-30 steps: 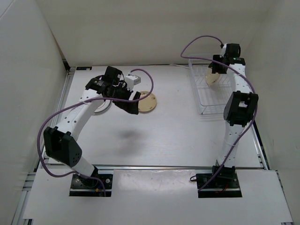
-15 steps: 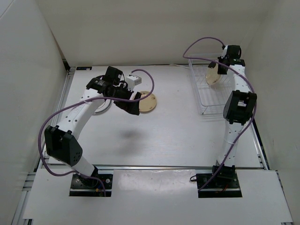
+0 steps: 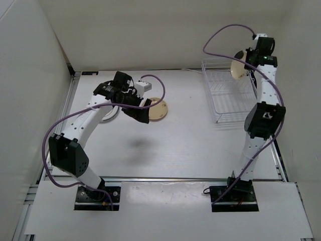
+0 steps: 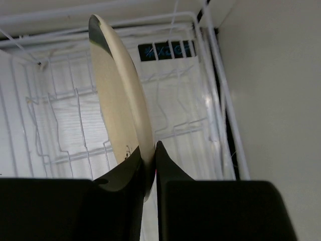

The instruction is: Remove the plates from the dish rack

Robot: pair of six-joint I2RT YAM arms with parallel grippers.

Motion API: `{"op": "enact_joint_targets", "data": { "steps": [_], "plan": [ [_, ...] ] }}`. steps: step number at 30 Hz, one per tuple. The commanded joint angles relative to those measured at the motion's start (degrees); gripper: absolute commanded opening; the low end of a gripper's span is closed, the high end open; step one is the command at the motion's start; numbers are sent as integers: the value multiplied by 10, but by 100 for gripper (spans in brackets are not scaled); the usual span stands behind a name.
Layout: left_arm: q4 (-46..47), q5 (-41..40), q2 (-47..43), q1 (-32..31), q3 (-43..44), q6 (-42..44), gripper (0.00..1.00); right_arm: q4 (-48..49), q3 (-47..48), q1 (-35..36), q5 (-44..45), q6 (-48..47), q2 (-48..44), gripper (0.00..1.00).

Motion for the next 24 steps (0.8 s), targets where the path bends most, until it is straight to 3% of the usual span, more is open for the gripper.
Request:
{"op": "enact_joint_targets", "data": {
  "steps": [1, 4, 7, 9, 13, 14, 17, 19, 22, 24],
  "plan": [
    [15, -48, -34, 1, 16, -9, 97, 35, -12, -8, -7, 7, -126, 0],
    [48, -156, -52, 1, 11, -43, 98, 11, -66, -8, -34, -20, -191, 0],
    [55, -183, -70, 18, 11, -60, 99, -32, -141, -8, -108, -34, -260, 0],
    [55, -113, -78, 44, 11, -81, 99, -57, -185, -8, -165, -34, -294, 0],
    [68, -58, -103, 90, -3, -113, 99, -88, -295, -8, -340, -19, -377, 0],
    [68, -43, -108, 103, -3, -120, 99, -94, -310, -8, -432, -14, -387, 0],
    [63, 87, -108, 122, -14, -120, 99, -102, -376, -3, -555, 9, -414, 0],
    [46, 229, -108, 122, -26, -86, 99, -95, -420, 3, -655, 45, -429, 0],
    [29, 340, -108, 122, -58, -63, 99, -95, -518, 29, -681, 50, -453, 0],
    [29, 340, -108, 122, -70, -63, 99, -106, -567, 49, -665, 25, -463, 0]
  ]
}}
